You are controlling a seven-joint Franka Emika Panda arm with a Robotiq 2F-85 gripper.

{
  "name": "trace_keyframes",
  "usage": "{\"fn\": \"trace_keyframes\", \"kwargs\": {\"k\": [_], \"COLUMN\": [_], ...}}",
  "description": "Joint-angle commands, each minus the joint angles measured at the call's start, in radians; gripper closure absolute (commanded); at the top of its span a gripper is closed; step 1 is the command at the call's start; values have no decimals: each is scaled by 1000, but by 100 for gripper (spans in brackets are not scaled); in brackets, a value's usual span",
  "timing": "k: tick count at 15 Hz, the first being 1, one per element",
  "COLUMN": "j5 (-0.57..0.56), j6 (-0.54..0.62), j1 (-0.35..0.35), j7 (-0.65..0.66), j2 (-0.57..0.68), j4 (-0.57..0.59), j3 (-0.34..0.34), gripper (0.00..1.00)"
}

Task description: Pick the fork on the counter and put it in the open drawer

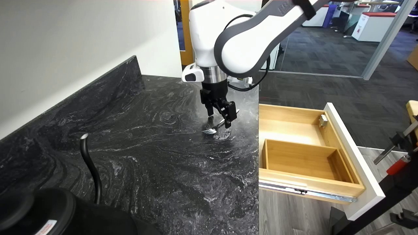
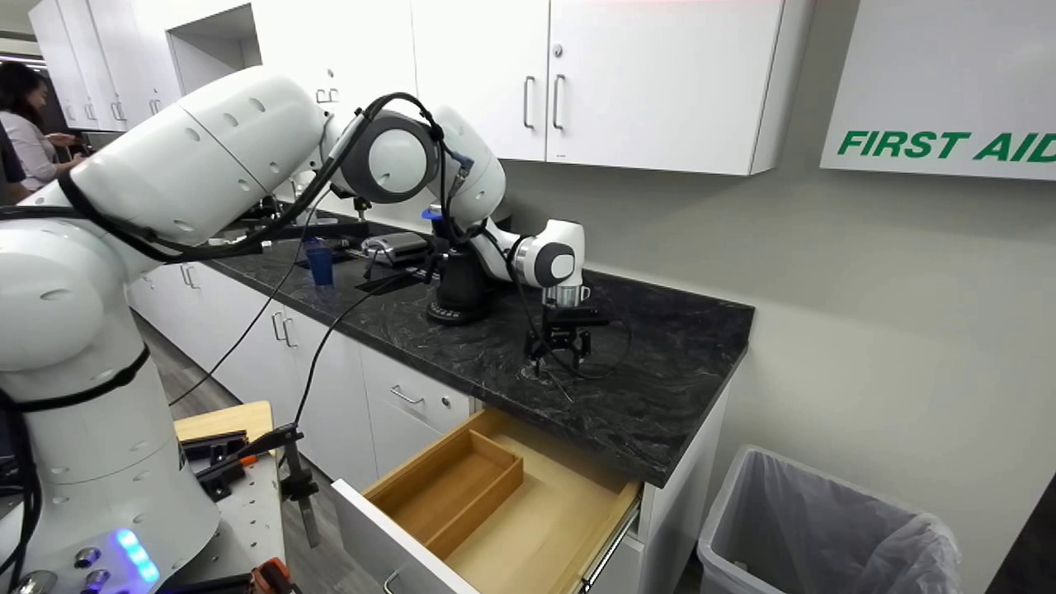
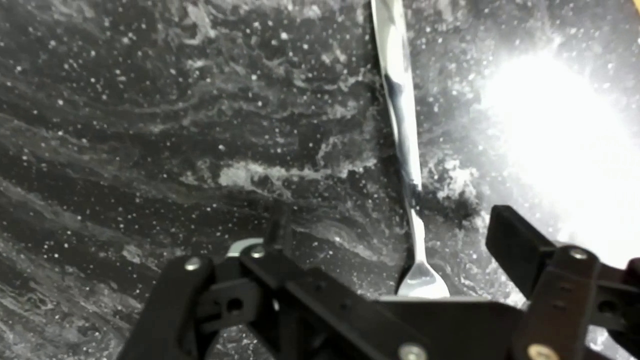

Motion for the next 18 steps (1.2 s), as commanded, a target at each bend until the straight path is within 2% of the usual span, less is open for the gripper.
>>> {"fn": "trace_keyframes", "kwargs": {"k": [1, 17, 18], "j5": [-12, -12, -13], "j6": [45, 95, 98], "j1": [-20, -27, -28], "j7": [-2, 14, 16], "j2": [-35, -81, -85], "j4": [-61, -132, -140], "j3": [9, 10, 9], "gripper": [0, 0, 6]}}
